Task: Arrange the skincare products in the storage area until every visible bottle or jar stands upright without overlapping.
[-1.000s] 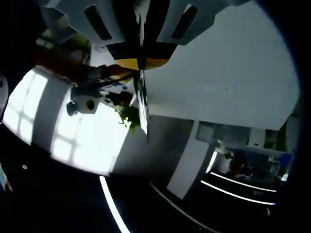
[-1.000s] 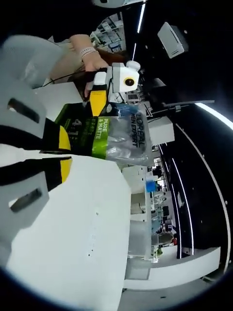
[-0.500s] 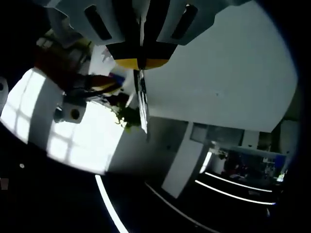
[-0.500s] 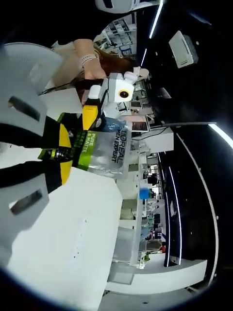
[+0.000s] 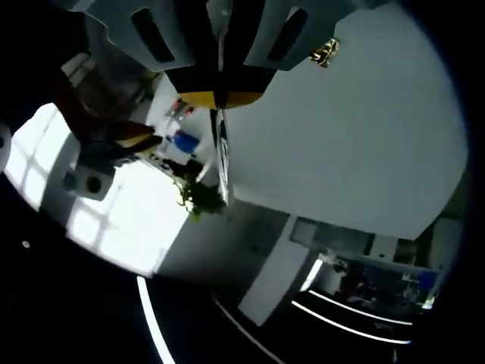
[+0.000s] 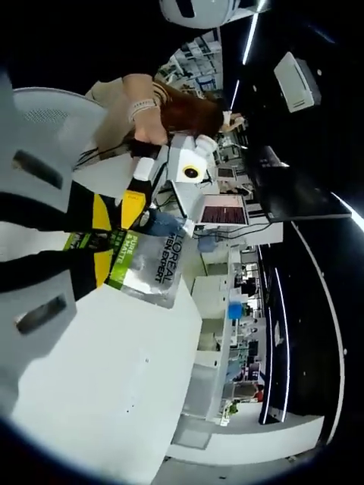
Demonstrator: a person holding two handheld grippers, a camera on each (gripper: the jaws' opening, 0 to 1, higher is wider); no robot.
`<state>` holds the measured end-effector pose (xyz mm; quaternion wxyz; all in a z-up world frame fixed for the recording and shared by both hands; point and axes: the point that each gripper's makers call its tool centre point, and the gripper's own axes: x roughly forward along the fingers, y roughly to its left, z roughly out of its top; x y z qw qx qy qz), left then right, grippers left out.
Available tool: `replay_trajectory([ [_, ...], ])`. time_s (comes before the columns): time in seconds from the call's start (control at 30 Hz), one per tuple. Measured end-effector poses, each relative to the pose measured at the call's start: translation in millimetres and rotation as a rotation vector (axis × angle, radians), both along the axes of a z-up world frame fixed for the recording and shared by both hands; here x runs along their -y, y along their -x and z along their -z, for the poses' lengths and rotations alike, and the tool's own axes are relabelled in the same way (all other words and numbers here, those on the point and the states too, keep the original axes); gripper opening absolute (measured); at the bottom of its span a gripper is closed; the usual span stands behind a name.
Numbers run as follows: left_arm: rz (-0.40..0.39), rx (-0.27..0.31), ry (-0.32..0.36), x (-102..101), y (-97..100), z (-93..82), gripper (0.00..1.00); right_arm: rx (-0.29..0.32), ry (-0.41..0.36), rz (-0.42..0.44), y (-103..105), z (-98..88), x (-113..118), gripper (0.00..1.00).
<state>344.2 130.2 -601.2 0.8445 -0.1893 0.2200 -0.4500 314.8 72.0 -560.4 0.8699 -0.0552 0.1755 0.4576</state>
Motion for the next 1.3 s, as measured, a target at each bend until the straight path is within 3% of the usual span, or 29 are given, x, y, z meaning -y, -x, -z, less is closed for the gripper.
replay_trajectory([
  [0.27, -0.015, -0.054, -0.057, -17, 9.0, 30.6, 0.00, -0.074, 0.060, 0.005, 32, 43.1, -16, 0.07],
  [0.43, -0.032, -0.087, -0.027, -31, 12.1, 36.9, 0.00, -0.199, 0.104, -0.027, 51, 90.7, -32, 0.07],
  [0.6, -0.048, -0.085, -0.071, -45, 17.5, 45.0, 0.00, -0.253, 0.241, -0.067, 61, 138.0, -43, 0.09],
  [0.67, -0.052, -0.089, -0.065, -51, 19.6, 46.0, 0.00, -0.264, 0.259, -0.082, 62, 149.2, -48, 0.09],
  [0.83, -0.069, -0.093, -0.066, -62, 22.2, 48.4, 0.00, -0.299, 0.399, -0.142, 64, 187.8, -56, 0.10],
  [1.23, -0.156, -0.127, -0.041, -103, 27.1, 58.3, 0.00, -0.261, 0.582, -0.209, 48, 227.0, -62, 0.19],
  [1.3, -0.164, -0.131, -0.042, -106, 27.4, 59.4, 0.00, -0.256, 0.557, -0.207, 45, 223.5, -67, 0.19],
])
